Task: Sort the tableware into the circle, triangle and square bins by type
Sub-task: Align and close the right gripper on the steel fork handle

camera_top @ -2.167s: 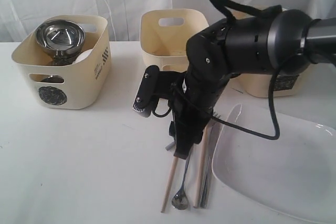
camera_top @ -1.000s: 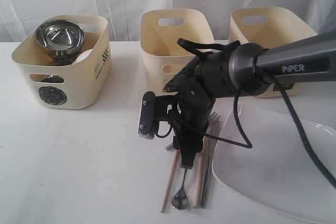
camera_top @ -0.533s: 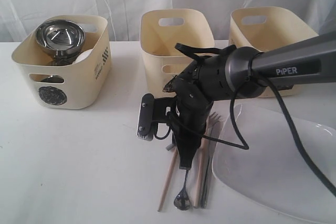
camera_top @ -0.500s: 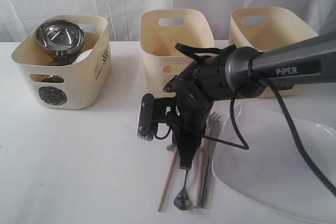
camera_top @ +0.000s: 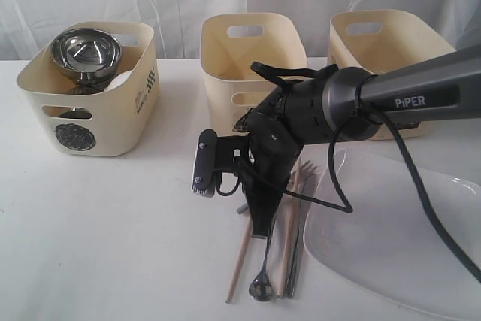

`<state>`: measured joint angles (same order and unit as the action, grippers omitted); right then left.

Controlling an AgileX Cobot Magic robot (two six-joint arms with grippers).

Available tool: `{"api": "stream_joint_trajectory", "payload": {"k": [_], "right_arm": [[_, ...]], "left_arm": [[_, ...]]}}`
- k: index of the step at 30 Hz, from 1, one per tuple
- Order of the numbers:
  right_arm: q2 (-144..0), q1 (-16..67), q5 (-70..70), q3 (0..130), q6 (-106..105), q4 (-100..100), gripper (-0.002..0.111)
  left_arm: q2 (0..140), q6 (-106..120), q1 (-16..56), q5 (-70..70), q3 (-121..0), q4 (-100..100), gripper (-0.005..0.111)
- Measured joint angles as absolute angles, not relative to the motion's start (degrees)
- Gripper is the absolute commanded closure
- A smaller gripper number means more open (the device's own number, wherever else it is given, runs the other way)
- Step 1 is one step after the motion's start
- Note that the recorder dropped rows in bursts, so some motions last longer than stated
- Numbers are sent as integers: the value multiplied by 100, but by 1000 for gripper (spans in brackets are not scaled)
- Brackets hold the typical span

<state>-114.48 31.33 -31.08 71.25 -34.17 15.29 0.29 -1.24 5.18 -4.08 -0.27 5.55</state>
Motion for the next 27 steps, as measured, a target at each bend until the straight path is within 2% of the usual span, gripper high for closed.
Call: {"api": "stream_joint_trajectory", "payload": {"k": [7,9,15,17,27], "right_arm": [[-11423,3133,-3278,7166,-3073,1529,108],[-11375,3133,-3394,7302,-2773,1529,105],[-11341,3133,-3977,7810,-2236,1529,77],[-11341,3133,-4060,7922,-2154,1518,72],[-11341,3133,-4364,8026,-2097,1412,71]], "left_arm": [[29,-124,518,-408,-27,555,70],[29,-124,518,-408,-27,555,70],[29,-124,518,-408,-27,555,70],[29,-124,518,-408,-27,555,70],[29,-124,518,-408,-27,555,70]]}}
